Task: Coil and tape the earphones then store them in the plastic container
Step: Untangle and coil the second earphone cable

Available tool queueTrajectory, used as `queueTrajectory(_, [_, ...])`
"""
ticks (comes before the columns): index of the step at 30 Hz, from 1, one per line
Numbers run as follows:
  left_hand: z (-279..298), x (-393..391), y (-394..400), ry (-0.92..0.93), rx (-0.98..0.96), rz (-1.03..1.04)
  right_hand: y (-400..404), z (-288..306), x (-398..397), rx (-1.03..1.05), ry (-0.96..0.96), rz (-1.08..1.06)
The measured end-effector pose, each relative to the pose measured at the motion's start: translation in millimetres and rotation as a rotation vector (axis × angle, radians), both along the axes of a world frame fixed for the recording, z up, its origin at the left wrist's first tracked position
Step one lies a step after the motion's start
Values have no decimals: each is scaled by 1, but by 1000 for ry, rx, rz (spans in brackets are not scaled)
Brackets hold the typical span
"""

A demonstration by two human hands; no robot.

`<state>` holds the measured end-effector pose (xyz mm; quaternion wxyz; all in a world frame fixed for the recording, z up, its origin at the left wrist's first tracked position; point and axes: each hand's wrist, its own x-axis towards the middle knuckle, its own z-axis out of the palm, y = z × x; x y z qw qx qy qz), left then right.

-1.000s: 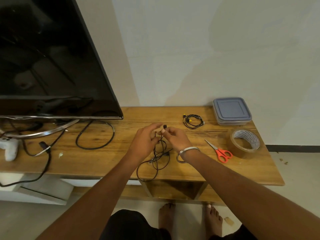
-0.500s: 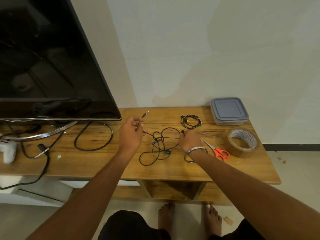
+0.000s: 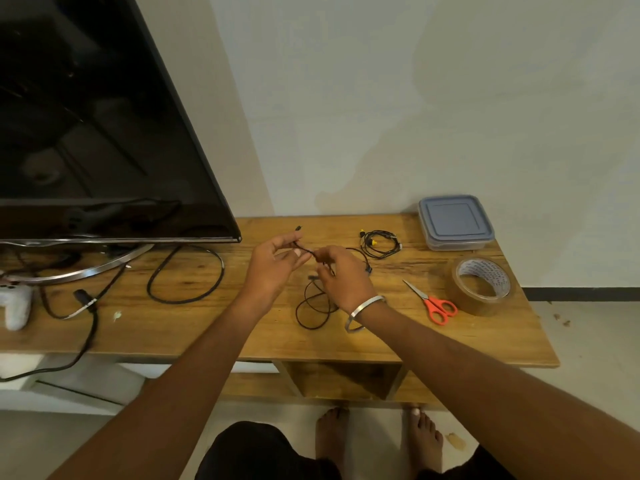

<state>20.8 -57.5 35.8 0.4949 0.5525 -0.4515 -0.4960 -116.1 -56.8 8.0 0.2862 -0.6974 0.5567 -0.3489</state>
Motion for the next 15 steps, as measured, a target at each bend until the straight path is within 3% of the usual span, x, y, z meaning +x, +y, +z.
queueTrajectory(5, [2, 14, 1, -108, -38, 55, -4, 4, -13, 61, 14, 68])
queueTrajectory(9, [-1, 10, 3, -24, -10, 46, 1, 1, -13, 128, -81, 124])
queueTrajectory(15, [4, -1, 7, 72, -11, 9, 4, -12, -3, 75, 68, 125])
